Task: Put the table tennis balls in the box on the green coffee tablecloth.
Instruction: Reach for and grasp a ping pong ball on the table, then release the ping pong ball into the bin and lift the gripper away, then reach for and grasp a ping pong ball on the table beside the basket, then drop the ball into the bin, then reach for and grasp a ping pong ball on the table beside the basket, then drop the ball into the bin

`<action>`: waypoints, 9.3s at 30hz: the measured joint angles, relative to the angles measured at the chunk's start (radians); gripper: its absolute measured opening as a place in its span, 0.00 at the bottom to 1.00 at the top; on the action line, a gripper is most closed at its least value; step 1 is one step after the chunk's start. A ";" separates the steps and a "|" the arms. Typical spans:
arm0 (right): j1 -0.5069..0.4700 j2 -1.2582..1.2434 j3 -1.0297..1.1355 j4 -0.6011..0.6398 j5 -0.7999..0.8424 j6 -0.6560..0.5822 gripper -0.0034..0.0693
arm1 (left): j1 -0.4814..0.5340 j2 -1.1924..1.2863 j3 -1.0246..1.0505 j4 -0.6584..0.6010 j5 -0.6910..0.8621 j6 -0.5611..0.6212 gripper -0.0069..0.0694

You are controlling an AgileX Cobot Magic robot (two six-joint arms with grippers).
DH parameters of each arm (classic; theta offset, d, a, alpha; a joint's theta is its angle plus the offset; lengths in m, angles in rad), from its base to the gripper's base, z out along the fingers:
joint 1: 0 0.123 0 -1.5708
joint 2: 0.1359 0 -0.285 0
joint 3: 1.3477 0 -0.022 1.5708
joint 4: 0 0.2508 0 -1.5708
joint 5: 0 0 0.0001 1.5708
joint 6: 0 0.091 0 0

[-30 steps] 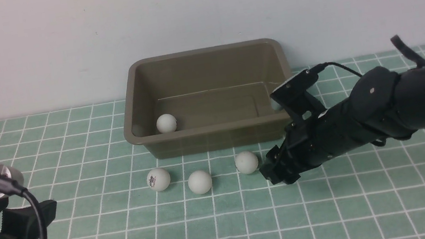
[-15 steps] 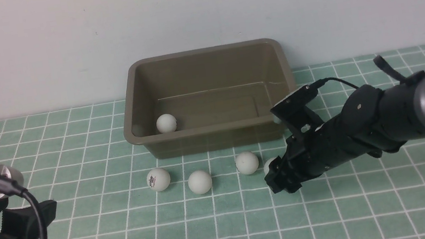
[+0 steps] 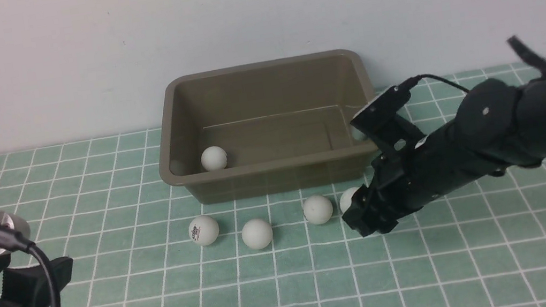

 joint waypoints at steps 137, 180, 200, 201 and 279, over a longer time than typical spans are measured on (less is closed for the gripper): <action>-0.165 -0.762 0.168 -0.878 -0.077 0.951 0.70 | -0.195 1.061 -0.333 -0.633 -0.206 0.685 0.87; -0.165 -0.762 0.168 -0.878 -0.070 0.951 0.70 | -0.210 1.049 -0.518 -1.083 -0.099 1.154 0.54; -0.165 -0.762 0.168 -0.878 -0.086 0.951 0.70 | -0.210 0.900 -0.571 -0.712 -0.065 0.664 0.70; -0.165 -0.762 0.168 -0.878 -0.086 0.951 0.70 | -0.210 0.871 -0.571 -0.630 -0.032 0.574 0.68; -0.165 -0.762 0.168 -0.877 -0.087 0.948 0.70 | -0.427 1.081 -0.541 0.874 -0.772 -0.876 0.59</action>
